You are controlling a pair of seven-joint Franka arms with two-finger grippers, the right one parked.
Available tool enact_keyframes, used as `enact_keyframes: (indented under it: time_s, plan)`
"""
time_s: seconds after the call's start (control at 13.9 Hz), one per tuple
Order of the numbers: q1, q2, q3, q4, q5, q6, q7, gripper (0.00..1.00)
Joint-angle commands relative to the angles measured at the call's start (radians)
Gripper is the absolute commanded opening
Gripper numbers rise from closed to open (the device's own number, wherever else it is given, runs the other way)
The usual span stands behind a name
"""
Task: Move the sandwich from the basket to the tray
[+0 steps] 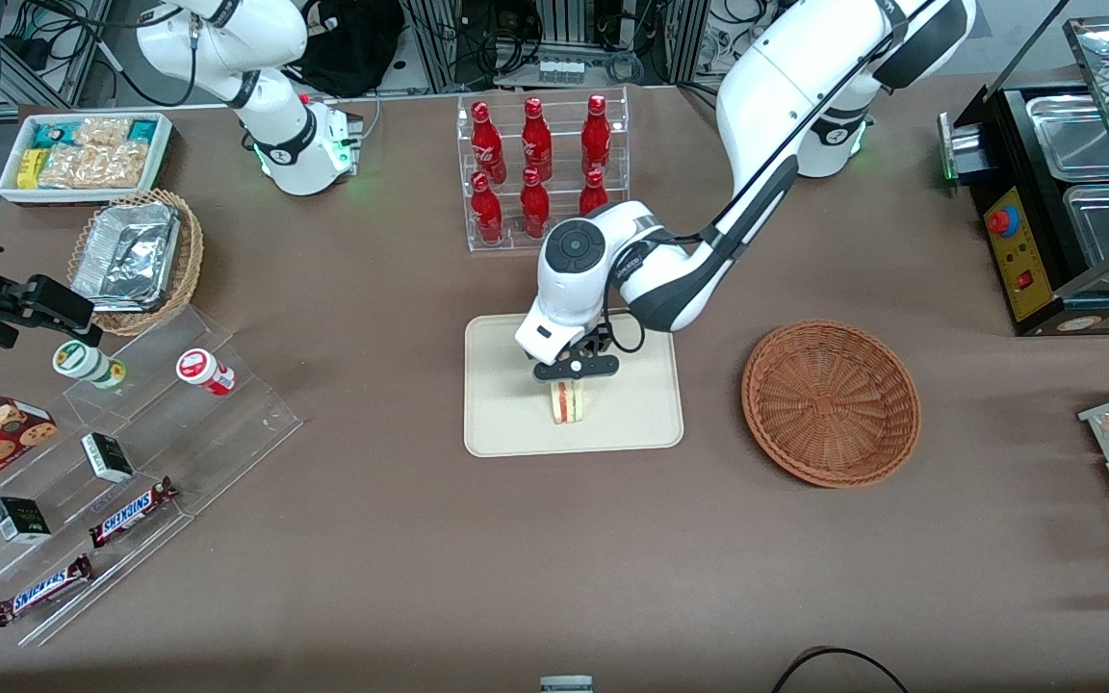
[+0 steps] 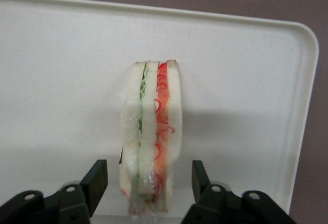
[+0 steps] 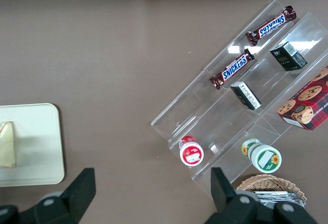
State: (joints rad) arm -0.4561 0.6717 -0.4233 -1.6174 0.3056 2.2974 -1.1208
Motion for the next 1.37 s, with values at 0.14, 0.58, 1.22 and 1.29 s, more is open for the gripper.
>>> enact_keyframes:
  time_s: [0.14, 0.58, 1.22, 1.29]
  plan:
    - [0.005, -0.177, 0.023, -0.021, 0.003, -0.082, -0.184, 1.00]
    - [0.111, -0.381, 0.060, -0.029, -0.049, -0.302, -0.163, 1.00]
    - [0.399, -0.570, 0.067, -0.021, -0.296, -0.585, 0.314, 1.00]
    - [0.431, -0.589, 0.069, -0.021, -0.298, -0.619, 0.352, 1.00]
